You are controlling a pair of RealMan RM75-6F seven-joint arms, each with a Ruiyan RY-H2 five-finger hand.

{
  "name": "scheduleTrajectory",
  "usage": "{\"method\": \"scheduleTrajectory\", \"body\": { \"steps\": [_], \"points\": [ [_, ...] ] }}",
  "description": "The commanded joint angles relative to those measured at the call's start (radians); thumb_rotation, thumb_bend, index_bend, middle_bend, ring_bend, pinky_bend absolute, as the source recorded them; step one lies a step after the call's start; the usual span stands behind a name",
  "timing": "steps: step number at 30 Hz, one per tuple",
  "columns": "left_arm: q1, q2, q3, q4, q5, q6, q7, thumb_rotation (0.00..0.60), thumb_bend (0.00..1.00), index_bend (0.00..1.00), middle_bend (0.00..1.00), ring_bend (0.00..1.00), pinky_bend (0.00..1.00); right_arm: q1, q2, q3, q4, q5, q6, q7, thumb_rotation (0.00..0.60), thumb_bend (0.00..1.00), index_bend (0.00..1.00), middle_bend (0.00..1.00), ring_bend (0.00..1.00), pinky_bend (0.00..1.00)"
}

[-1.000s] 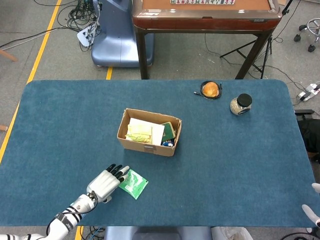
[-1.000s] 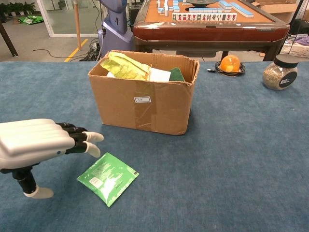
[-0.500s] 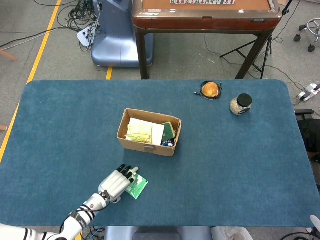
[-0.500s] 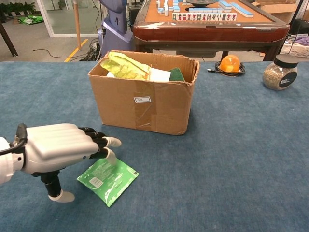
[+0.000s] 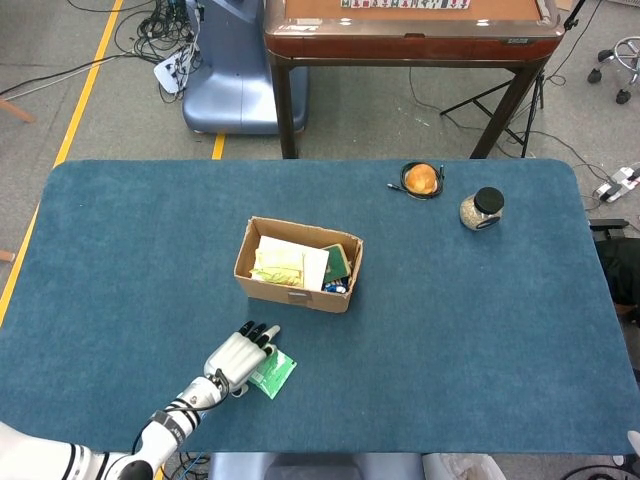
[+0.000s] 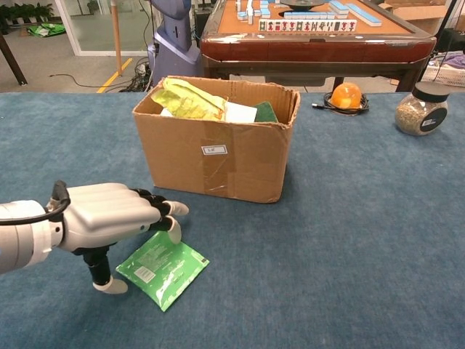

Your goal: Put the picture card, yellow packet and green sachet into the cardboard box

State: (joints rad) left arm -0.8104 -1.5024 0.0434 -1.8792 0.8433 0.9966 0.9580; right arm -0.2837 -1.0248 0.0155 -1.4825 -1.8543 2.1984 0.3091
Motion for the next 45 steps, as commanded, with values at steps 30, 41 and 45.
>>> {"method": "scheduleTrajectory", "body": {
  "steps": [30,41,45],
  "points": [
    [-0.021,-0.018,0.049,0.045,-0.011,0.021,-0.081,0.600,0.17,0.44,0.00,0.00,0.05,0.005,0.003,0.001,-0.007,-0.008,-0.012,0.001,0.600,0.05,0.39,0.48,0.36,0.42],
    [-0.017,-0.010,0.052,0.043,0.001,0.007,-0.132,0.600,0.34,0.50,0.00,0.00,0.05,0.007,0.006,0.002,-0.010,-0.006,-0.016,0.006,0.600,0.05,0.39,0.48,0.36,0.42],
    [-0.013,-0.006,0.054,0.042,0.012,0.001,-0.154,0.600,0.36,0.52,0.00,0.00,0.05,0.008,0.006,0.001,-0.010,-0.006,-0.018,0.006,0.600,0.05,0.39,0.48,0.36,0.42]
  ]
}}
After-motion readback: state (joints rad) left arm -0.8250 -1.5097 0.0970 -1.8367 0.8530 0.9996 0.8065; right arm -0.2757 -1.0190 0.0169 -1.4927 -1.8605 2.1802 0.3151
